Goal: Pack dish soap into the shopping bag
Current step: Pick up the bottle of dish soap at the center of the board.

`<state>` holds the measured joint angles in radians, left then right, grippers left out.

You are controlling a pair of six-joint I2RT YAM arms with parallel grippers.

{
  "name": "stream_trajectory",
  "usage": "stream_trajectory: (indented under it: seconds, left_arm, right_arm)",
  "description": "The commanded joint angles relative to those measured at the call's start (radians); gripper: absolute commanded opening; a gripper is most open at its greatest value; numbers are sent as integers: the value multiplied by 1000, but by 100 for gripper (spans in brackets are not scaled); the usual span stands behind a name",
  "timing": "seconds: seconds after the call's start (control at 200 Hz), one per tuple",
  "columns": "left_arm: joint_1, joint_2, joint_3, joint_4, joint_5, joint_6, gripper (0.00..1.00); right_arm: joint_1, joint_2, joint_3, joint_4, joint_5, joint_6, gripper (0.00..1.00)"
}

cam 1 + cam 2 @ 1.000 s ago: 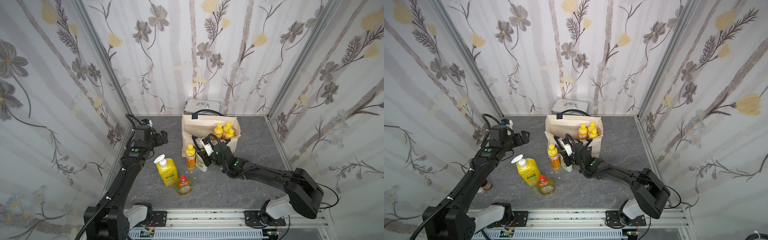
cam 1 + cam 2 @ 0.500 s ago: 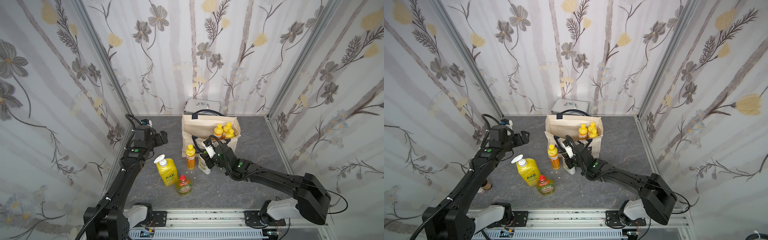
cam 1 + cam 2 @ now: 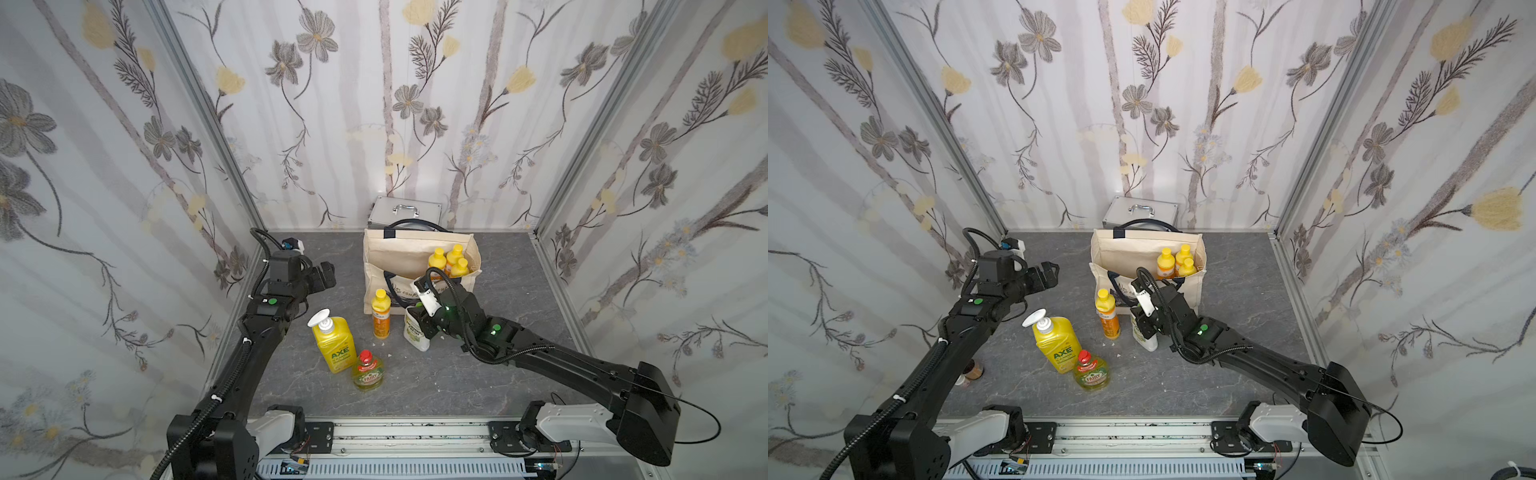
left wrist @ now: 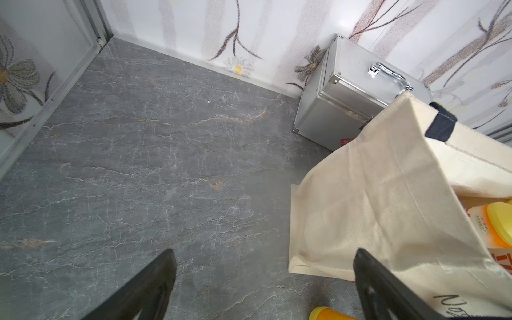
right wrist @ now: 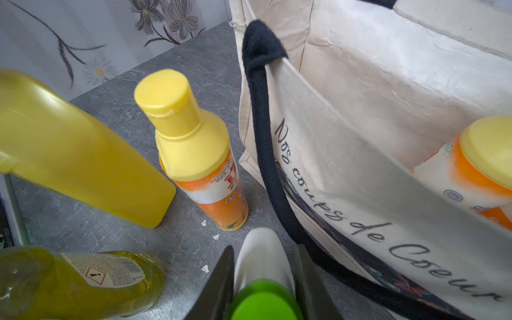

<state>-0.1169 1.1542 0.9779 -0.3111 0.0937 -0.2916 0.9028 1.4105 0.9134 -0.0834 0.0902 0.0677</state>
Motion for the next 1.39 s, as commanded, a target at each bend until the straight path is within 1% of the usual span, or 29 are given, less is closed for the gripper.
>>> stream_trajectory:
  seconds: [0.0,0.18,0.41,0.525,0.709,0.919,1.059,1.174,1.209,1.389]
  left_arm:
    - [0,-4,0,22,-2,-4,100]
    - [0,-5,1,23,4,-4,100]
    - [0,-4,4,24,7,-4,100]
    - [0,-4,3,22,6,-4,100]
    - [0,-5,3,21,3,-4,100]
    - [0,-13,8,8,9,-6,100]
    - [0,-21,6,7,0,-4,100]
    - [-1,-21,13,-3,7,-6,100]
    - [0,-21,15,-7,7,-6,100]
    - [-1,-25,12,-8,-4,-3,100]
  right_arm:
    - [2,-26,46,-10,-26,11,0]
    - [1,-60,87,-60,-18,4,0]
    - [-4,-41,180,-116,-26,-13,0]
    - [-14,-25,254,-157,-29,-34,0]
    - [-38,-9,389,-210,-74,-64,0]
    - [-84,38,554,-300,-70,-100,0]
    - [-118,79,658,-329,-82,-104,0]
    - [-120,113,737,-340,-87,-118,0]
    - [-157,122,755,-339,-87,-119,0]
    - [-182,161,843,-343,-112,-133,0]
